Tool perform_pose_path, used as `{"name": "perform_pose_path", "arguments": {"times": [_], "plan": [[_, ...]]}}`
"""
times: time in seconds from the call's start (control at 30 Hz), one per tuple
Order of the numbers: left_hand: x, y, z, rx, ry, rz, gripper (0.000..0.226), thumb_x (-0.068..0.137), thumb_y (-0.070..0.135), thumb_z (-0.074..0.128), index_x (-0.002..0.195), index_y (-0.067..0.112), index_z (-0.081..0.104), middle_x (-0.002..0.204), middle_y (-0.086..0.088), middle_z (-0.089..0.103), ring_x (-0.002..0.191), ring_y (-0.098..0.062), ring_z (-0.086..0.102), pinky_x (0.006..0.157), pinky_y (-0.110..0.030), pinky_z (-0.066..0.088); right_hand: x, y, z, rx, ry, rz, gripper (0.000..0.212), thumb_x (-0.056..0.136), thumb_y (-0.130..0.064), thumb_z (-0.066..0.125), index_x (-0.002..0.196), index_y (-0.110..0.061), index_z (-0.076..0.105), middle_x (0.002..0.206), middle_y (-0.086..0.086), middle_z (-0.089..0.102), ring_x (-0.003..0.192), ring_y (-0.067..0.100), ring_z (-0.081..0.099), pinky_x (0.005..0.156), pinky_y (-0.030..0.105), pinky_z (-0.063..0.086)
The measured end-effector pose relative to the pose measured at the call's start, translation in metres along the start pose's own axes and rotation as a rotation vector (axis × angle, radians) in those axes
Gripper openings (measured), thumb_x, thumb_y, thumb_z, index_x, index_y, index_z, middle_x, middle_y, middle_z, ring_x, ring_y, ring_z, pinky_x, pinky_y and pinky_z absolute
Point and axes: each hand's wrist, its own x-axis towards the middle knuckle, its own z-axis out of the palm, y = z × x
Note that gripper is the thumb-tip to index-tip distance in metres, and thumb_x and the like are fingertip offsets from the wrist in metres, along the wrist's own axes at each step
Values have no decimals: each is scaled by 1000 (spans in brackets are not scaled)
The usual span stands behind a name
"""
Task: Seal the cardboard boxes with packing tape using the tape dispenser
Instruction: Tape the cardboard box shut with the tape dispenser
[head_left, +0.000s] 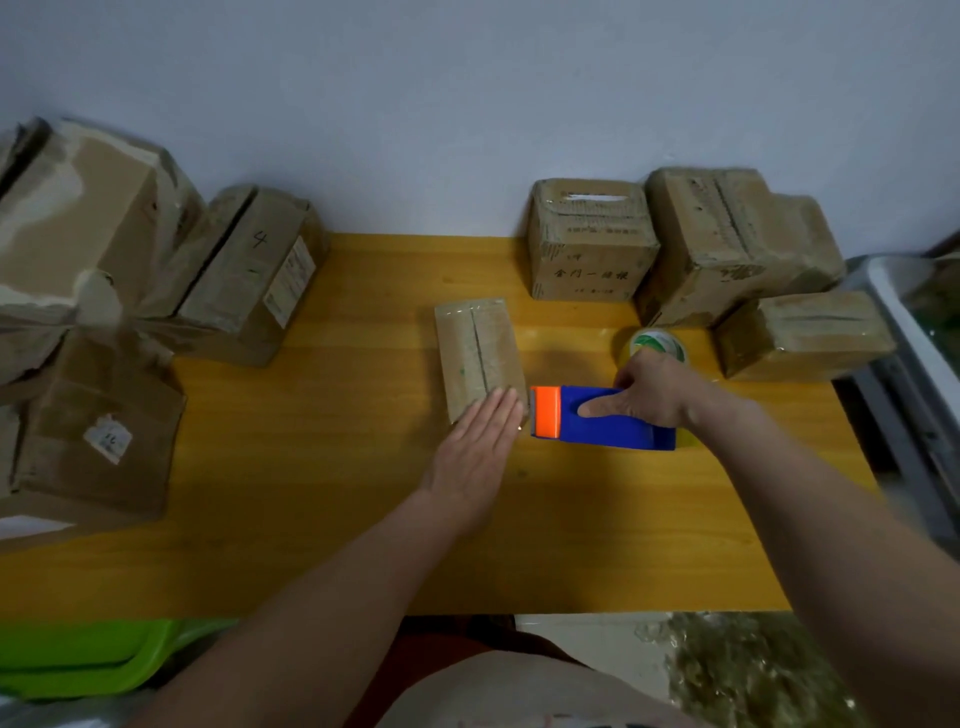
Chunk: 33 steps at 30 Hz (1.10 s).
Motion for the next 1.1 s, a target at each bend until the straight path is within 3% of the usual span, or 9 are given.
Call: {"name": "perform_pose_path", "arguments": {"times": [0.23, 0.37, 0.47, 0.63, 0.8, 0.93, 1.1], "plan": [[1, -5, -8, -31, -37, -23, 84, 93, 5, 38, 148, 12, -25, 157, -6, -29, 144, -19, -26, 113, -33, -22, -3, 24, -6, 141, -81, -43, 39, 75, -53, 72, 87, -17, 63, 79, -1, 63, 76, 12, 58, 58, 23, 40], [1, -7, -3, -18, -46, -18, 85, 93, 8, 39, 147, 12, -26, 156, -6, -30, 144, -19, -27, 116, -35, -18, -6, 41, -9, 125, -63, -30, 40, 71, -56, 74, 79, -20, 59, 78, -1, 61, 73, 12, 57, 58, 23, 38], [2, -8, -1, -15, -31, -27, 87, 92, 8, 41, 147, 13, -26, 157, -5, -30, 144, -19, -28, 115, -34, -20, -6, 43, -13, 120, -78, -14, 45, 70, -57, 75, 85, -18, 60, 83, 1, 63, 77, 14, 58, 60, 25, 40], [2, -7, -1, -52, -33, -61, 94, 89, 2, 44, 147, 22, -27, 156, -6, -30, 143, -22, -28, 113, -34, -21, -6, 25, -11, -65, -63, 47, 45, 77, -56, 70, 88, -14, 58, 90, 5, 62, 85, 21, 58, 69, 31, 46], [3, -9, -2, -57, -62, -121, 102, 86, -3, 48, 146, 31, -28, 151, -13, -36, 140, -28, -33, 108, -37, -24, -7, -9, 2, -285, 14, 107, 50, 83, -57, 63, 76, -12, 42, 79, 5, 50, 77, 24, 53, 60, 30, 40], [5, -10, -1, -87, -39, -112, 100, 88, 0, 49, 147, 31, -26, 156, -13, -30, 143, -27, -30, 113, -36, -20, -1, -31, 13, -422, 121, 62, 43, 85, -55, 61, 89, -16, 44, 85, 4, 53, 80, 23, 53, 67, 33, 44], [4, -12, 1, -112, -48, -119, 102, 91, 6, 53, 144, 33, -30, 156, -13, -30, 143, -27, -29, 115, -37, -19, 7, -25, 27, -565, 243, 113, 23, 93, -40, 55, 86, -18, 55, 77, -1, 48, 81, 20, 54, 67, 30, 41]]}}
